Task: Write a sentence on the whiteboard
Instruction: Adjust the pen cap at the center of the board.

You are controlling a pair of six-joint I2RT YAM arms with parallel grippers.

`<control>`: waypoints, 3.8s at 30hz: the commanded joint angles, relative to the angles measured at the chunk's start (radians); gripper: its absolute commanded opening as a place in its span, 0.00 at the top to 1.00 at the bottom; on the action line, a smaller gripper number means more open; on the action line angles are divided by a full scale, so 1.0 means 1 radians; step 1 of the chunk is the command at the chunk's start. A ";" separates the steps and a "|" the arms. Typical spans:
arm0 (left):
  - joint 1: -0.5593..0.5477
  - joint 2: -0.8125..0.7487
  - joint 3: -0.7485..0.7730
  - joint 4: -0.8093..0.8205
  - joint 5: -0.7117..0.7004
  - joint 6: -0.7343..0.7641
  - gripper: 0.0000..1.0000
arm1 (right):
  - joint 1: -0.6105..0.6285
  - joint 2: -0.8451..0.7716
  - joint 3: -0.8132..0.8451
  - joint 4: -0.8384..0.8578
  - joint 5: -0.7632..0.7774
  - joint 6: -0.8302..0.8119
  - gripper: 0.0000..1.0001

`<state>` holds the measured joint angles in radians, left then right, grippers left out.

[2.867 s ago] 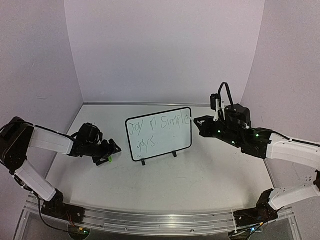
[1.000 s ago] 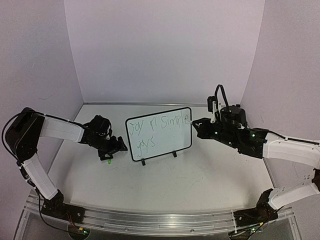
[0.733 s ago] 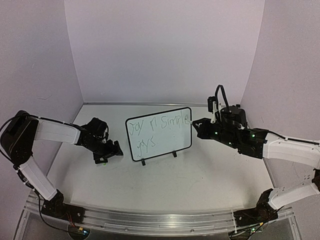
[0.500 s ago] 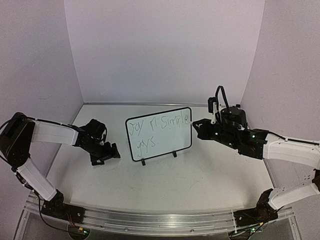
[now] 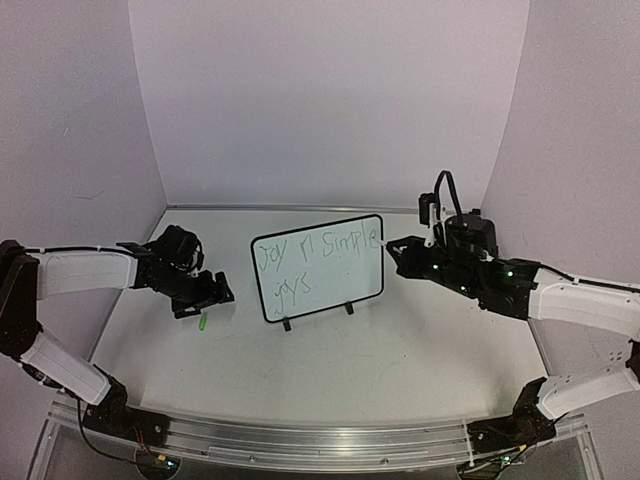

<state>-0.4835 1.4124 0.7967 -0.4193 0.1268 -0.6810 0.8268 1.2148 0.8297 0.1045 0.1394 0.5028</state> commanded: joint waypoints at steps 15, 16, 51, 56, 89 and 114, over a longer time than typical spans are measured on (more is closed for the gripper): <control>0.005 0.029 -0.072 0.042 -0.020 -0.038 0.04 | 0.000 -0.034 -0.013 0.026 0.001 0.021 1.00; 0.005 0.034 -0.072 0.047 -0.019 -0.035 0.04 | 0.000 -0.034 -0.013 0.026 0.002 0.020 1.00; -0.011 0.144 -0.041 0.207 0.130 -0.058 0.05 | 0.001 -0.038 -0.021 0.029 0.007 0.022 1.00; -0.016 0.133 -0.048 0.277 0.139 -0.061 0.05 | 0.001 -0.041 -0.022 0.029 0.006 0.022 1.00; 0.076 0.234 0.112 0.047 0.172 0.276 0.05 | 0.000 -0.084 -0.038 0.017 0.018 0.022 1.00; 0.043 0.063 -0.032 -0.070 0.180 0.283 0.07 | 0.000 -0.107 -0.067 0.028 0.013 0.033 1.00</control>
<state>-0.4326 1.5177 0.7762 -0.4679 0.2897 -0.4183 0.8268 1.1324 0.7718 0.1115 0.1432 0.5254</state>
